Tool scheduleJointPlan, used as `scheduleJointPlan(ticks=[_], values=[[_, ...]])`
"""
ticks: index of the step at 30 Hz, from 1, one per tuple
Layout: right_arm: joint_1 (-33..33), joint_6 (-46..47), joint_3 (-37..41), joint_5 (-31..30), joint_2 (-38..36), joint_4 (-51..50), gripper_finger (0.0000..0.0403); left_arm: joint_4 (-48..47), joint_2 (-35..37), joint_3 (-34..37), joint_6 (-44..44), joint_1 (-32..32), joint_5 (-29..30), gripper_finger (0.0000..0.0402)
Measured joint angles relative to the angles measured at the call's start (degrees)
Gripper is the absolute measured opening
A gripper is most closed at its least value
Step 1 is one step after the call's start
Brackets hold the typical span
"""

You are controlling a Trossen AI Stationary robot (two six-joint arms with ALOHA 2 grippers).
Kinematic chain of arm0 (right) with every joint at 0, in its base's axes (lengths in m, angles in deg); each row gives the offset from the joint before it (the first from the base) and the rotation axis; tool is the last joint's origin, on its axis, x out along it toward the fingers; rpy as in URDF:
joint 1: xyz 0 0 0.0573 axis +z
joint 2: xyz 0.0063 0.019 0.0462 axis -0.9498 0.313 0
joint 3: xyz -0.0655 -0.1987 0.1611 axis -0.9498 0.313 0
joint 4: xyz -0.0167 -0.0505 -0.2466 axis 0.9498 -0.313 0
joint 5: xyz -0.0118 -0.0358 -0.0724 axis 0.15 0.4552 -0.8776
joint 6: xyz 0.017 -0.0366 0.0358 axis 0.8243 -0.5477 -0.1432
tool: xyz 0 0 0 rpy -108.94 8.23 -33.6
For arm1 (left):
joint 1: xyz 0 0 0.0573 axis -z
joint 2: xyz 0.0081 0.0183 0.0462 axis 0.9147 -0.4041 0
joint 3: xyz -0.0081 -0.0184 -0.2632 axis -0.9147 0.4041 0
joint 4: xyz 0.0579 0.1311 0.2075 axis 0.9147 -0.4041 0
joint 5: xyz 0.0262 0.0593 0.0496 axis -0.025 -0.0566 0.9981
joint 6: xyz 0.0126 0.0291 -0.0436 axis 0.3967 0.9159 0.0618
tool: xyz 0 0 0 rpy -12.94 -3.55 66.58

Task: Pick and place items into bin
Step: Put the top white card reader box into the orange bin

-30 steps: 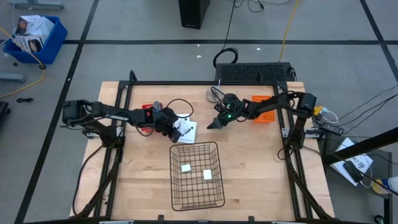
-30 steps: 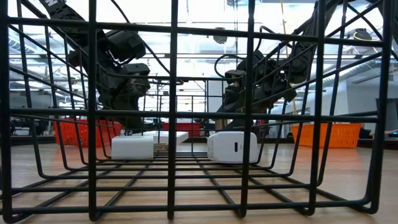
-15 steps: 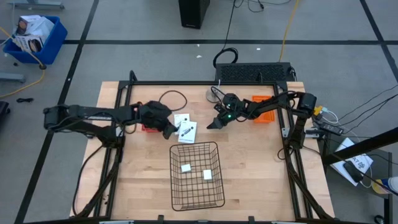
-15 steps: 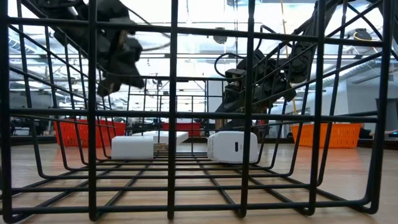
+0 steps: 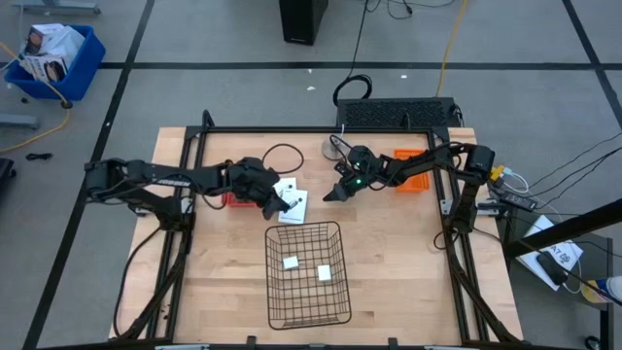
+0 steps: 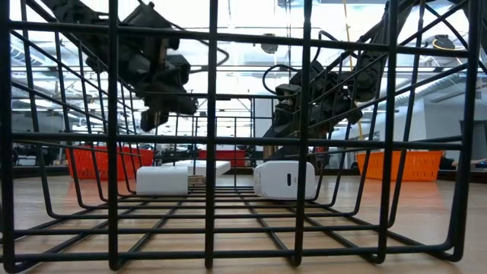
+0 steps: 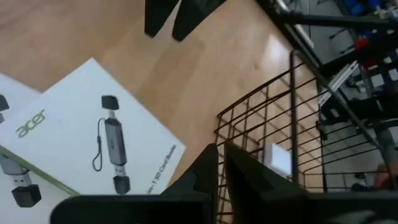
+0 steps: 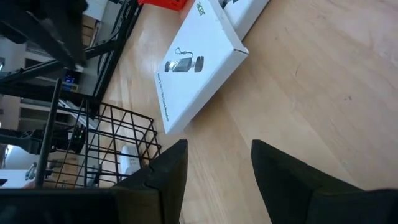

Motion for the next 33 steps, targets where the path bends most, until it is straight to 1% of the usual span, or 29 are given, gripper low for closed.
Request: scheduleJointPlan(ticks=[3, 8, 11, 15, 17, 21, 22, 26, 28, 31, 33], values=[[0.0, -0.01, 0.0, 0.0, 0.0, 0.04, 0.0169, -0.49, -1.88, 0.09, 1.47, -0.88, -0.45, 0.003], [0.0, 0.08, 0.0, 0.0, 0.0, 0.03, 0.0169, 1.36, -6.05, 0.9, 2.48, -2.7, -4.03, 0.003], [0.0, 0.08, 0.0, 0.02, 0.0, -0.46, 0.0169, 1.76, -7.55, 0.92, 3.08, -3.16, -4.37, 0.003], [0.0, 0.1, 0.0, 0.07, 0.0, -0.83, 0.0169, 0.69, -8.02, 0.92, 3.21, -3.75, -3.79, 0.003], [0.0, 0.1, 0.0, 0.07, 0.0, -0.84, 0.0169, -1.42, -8.13, 0.92, 2.84, -4.11, -3.35, 0.003], [-0.02, 1.24, 0.0, 0.09, 0.0, -0.82, 0.0169, -4.37, -8.11, 0.94, 2.76, -4.33, 2.17, 0.003], [-0.02, 1.0, 0.0, 0.03, 0.0, -0.8, 0.0169, -4.92, -8.13, 0.96, 2.78, -4.33, 2.61, 0.003], [-0.3, 0.53, 0.0, 0.23, 0.0, 0.1, 0.0169, -3.81, -8.11, 0.94, 2.08, -4.26, 2.61, 0.003], [-0.72, 1.52, 0.0, 1.56, 0.0, 0.75, 0.0169, -3.89, -8.11, 0.94, 1.88, -4.28, 2.63, 0.003], [-0.87, 2.88, -0.02, 1.75, 0.0, 2.25, 0.0169, -4.11, -8.11, 0.94, 2.26, -4.28, 2.91, 0.0031], [-0.85, 3.09, -0.04, 1.89, -0.02, 2.87, 0.0169, -4.14, -8.11, 0.94, 2.32, -4.29, 2.04, 0.0031]])
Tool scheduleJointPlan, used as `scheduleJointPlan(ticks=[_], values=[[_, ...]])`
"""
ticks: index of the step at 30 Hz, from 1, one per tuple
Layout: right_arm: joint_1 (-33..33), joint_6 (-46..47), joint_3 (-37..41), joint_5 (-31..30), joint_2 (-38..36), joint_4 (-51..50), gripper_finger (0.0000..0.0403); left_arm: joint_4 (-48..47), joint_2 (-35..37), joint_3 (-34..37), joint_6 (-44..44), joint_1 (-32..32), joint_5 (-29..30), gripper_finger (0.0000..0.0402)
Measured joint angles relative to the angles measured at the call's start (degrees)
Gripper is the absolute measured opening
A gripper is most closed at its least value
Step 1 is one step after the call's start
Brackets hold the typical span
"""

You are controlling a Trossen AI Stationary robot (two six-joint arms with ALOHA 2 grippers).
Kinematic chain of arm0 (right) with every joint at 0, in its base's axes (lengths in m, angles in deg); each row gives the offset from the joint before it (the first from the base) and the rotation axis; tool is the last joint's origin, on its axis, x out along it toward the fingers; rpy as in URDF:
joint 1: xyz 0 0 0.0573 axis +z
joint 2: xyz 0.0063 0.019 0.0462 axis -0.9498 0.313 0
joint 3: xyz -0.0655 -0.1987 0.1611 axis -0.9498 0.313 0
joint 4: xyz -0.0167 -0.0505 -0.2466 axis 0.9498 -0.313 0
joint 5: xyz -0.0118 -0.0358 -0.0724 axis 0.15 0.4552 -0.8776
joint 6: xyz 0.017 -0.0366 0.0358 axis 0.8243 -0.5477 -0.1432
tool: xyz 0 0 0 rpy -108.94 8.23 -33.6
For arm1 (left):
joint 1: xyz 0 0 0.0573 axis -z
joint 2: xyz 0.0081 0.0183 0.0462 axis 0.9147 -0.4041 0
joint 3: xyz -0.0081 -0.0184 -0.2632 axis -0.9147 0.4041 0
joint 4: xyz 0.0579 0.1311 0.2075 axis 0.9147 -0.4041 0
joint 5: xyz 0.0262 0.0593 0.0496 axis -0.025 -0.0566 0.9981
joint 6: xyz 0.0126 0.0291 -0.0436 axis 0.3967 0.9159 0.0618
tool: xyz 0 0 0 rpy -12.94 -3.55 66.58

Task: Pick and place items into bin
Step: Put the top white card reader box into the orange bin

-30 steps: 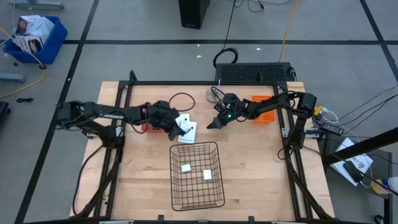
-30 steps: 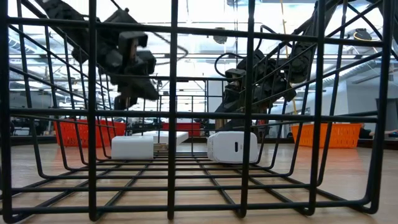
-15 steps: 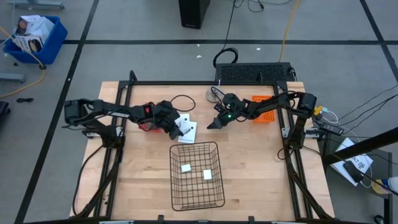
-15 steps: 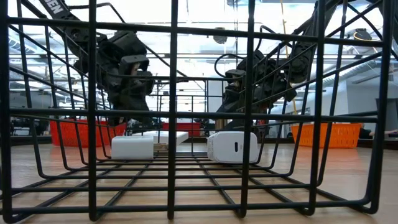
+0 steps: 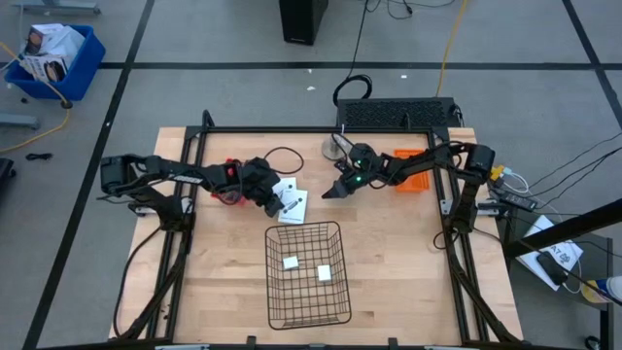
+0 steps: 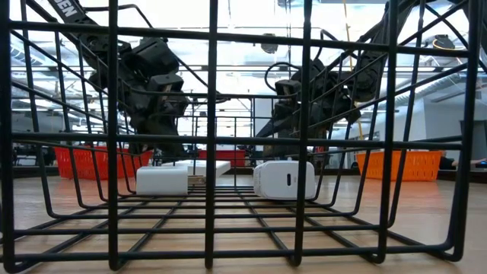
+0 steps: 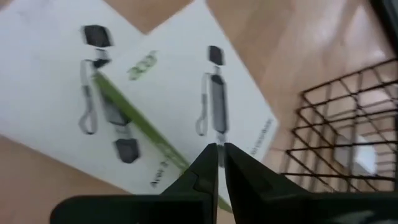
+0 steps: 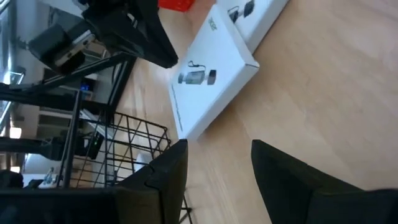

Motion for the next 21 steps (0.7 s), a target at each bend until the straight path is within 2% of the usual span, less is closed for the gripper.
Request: scheduleJointPlan(ticks=[3, 8, 14, 21], values=[[0.01, 0.01, 0.0, 0.15, 0.0, -0.05, 0.0169, 0.52, 0.0, 0.0, 0.09, -0.39, -2.69, 0.0031], [0.0, 0.05, 0.0, 0.58, 0.0, -0.04, 0.0169, 0.8, 0.0, 0.0, 0.18, -1.29, -1.44, 0.0031], [0.04, 0.44, 0.0, 2.55, 0.0, -0.02, 0.0169, 1.61, 0.0, 0.0, 0.26, -2.62, -3.75, 0.0031], [0.17, 1.83, -0.12, 0.75, 0.0, 1.78, 0.0169, 5.81, -2.33, -0.03, -0.83, -2.73, -5.37, 0.003]])
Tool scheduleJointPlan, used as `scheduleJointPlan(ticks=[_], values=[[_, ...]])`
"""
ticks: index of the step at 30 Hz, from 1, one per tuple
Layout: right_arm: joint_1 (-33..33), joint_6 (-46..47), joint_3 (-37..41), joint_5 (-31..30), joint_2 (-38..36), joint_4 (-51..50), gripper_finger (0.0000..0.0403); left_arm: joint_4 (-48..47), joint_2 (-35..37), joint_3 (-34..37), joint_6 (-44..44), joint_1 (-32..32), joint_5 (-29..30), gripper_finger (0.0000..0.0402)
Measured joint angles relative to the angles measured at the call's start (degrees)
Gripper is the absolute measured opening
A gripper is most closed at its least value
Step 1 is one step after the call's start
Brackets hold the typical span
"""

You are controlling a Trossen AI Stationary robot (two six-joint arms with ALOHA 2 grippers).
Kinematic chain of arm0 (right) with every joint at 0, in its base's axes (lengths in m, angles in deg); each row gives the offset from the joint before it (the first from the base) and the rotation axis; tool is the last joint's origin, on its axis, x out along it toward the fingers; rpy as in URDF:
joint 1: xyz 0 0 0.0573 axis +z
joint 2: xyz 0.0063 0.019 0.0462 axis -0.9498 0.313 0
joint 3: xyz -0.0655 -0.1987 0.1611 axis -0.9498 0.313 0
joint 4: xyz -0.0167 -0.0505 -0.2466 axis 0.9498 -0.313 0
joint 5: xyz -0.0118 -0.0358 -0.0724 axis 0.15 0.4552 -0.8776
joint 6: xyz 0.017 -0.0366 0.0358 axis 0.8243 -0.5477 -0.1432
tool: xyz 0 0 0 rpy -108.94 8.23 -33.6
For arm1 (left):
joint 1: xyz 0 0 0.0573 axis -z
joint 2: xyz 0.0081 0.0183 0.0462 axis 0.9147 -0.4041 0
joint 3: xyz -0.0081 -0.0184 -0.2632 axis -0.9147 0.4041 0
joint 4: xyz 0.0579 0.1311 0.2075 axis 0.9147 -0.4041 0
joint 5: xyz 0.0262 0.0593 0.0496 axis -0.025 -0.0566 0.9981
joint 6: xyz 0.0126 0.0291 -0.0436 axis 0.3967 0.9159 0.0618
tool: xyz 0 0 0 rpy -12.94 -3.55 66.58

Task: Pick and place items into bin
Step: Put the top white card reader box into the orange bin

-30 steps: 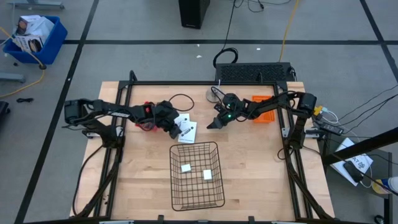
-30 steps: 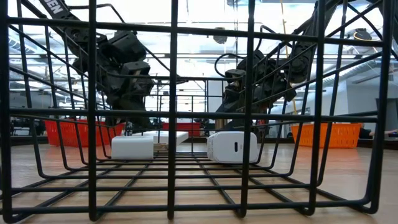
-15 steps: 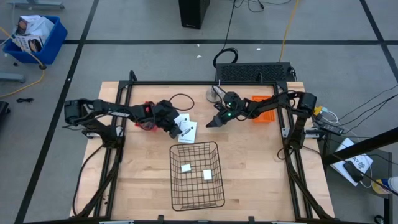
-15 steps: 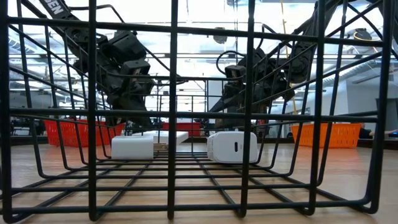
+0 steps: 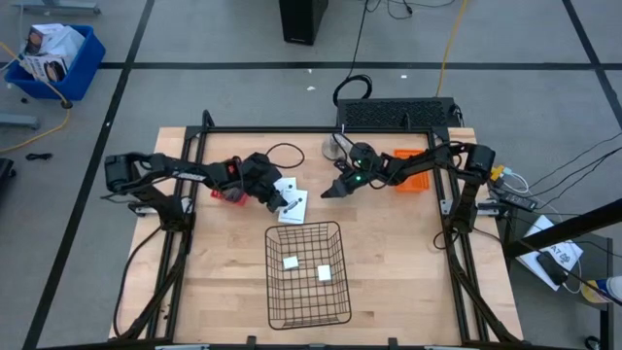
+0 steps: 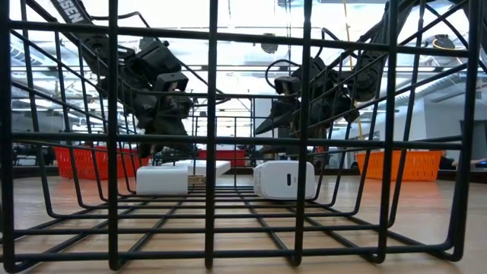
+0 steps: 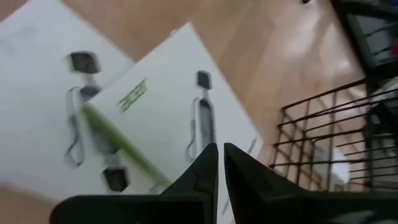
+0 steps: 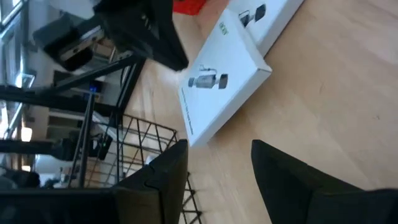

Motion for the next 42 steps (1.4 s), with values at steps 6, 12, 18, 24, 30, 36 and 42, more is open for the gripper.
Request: scheduleJointPlan(ticks=[6, 12, 18, 24, 30, 36, 42], values=[[0.02, 1.63, -0.12, -3.42, 0.0, -0.88, 0.0169, 3.04, -4.24, 0.0, -1.12, 0.0, -1.15, 0.003], [0.07, 1.49, -0.12, -7.13, 0.0, -0.68, 0.0169, 11.07, -8.92, -0.11, -3.62, 0.02, -3.69, 0.003], [0.81, 1.64, -0.12, -6.38, 0.0, -4.34, 0.0169, 13.61, -10.02, -0.11, -4.76, -0.28, -3.84, 0.003], [1.16, 0.53, -0.14, -7.53, 0.21, -6.26, 0.0169, 13.6, -10.02, -0.11, -5.58, -0.79, -3.56, 0.003], [1.16, -0.71, -2.26, -6.95, 0.28, -6.45, 0.0169, 13.64, -10.02, -0.11, -5.4, -0.74, -3.55, 0.003], [1.49, -4.28, -4.06, -7.26, 0.28, -5.53, 0.0169, 14.85, -10.04, -0.06, -5.39, -0.74, -3.35, 0.003], [1.71, -4.46, -4.02, -8.91, 0.26, -2.85, 0.0169, 14.81, -10.04, -0.06, -4.95, -0.74, -3.61, 0.003]])
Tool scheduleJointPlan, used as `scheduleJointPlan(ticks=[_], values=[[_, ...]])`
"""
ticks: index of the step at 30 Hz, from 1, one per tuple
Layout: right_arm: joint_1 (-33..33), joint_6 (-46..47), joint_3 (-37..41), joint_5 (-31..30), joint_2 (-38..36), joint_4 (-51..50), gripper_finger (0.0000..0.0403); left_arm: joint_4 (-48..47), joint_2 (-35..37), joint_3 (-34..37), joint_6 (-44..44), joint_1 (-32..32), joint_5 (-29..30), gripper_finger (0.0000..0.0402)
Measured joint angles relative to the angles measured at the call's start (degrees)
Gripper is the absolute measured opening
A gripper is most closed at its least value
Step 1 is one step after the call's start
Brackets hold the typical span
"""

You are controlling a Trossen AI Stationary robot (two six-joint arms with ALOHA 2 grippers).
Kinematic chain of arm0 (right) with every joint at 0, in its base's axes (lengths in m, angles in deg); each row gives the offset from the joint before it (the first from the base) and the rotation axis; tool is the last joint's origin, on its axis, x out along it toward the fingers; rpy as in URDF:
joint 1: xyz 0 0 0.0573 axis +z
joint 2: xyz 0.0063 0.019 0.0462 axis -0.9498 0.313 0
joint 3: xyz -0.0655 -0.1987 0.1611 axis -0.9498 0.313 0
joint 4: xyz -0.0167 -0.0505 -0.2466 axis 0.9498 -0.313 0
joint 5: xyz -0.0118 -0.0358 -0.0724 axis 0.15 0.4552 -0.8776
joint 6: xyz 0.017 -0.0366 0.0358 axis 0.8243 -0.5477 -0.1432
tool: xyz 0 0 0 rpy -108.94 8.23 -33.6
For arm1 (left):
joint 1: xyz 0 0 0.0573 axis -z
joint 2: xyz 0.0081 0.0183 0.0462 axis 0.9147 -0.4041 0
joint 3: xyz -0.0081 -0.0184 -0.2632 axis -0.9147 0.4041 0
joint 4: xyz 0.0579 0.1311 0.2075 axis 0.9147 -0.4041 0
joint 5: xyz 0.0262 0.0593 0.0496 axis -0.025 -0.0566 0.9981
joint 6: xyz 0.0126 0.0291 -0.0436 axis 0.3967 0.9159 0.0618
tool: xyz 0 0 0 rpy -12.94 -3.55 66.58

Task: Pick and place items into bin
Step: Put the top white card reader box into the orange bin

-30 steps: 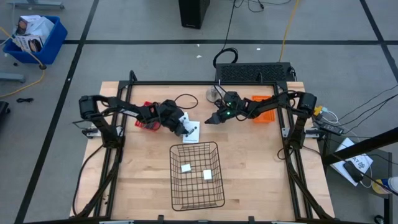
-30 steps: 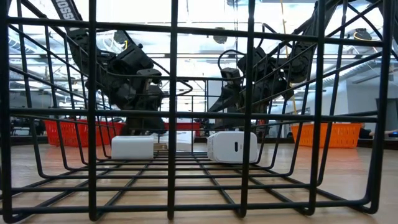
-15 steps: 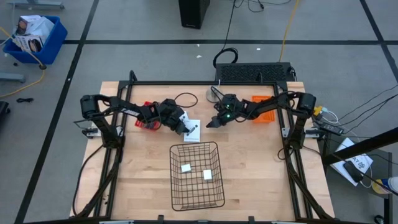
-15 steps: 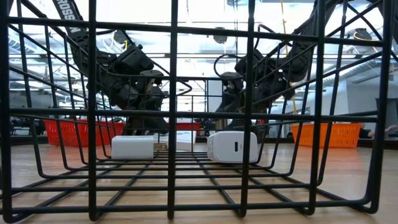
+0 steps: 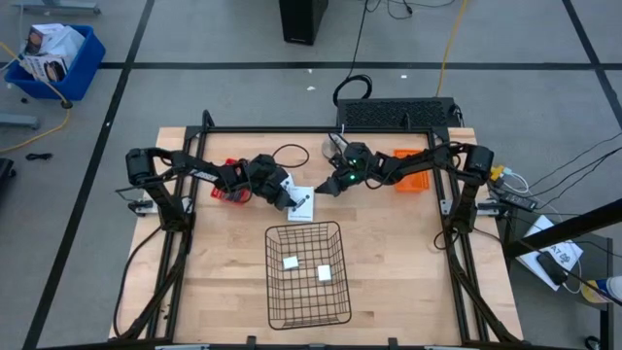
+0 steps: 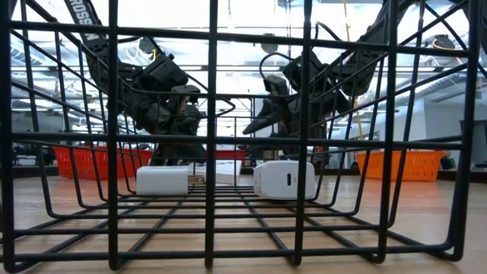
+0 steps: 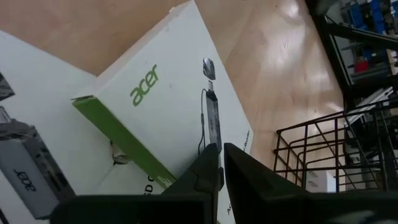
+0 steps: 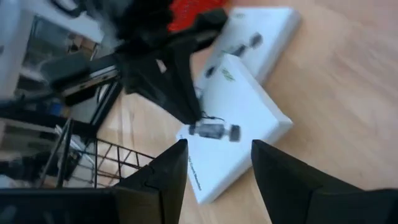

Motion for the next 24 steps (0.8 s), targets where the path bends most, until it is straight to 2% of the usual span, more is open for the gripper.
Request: scheduleJointPlan(ticks=[4, 7, 12, 18, 24], values=[[0.63, 4.36, -0.04, -0.22, 0.04, -0.38, 0.0169, -0.04, 0.0, 0.02, 0.14, 0.09, -0.24, 0.003], [1.1, 3.91, -0.1, -4.28, 0.04, -4.81, 0.0169, -0.02, 0.0, 0.02, 0.18, 0.09, -0.25, 0.003], [0.88, 3.26, -0.08, -7.46, 0.33, -8.41, 0.0169, -0.02, 0.0, 0.02, 0.16, 0.09, -0.25, 0.003], [0.41, 3.07, -1.01, -6.93, 2.38, -7.68, 0.0169, 0.04, 0.0, 0.02, -0.09, 0.09, -0.27, 0.0031], [0.57, 3.05, -6.96, -2.19, 8.97, -7.79, 0.0169, -0.01, 0.0, 0.02, -0.25, 0.2, -0.3, 0.0031]])
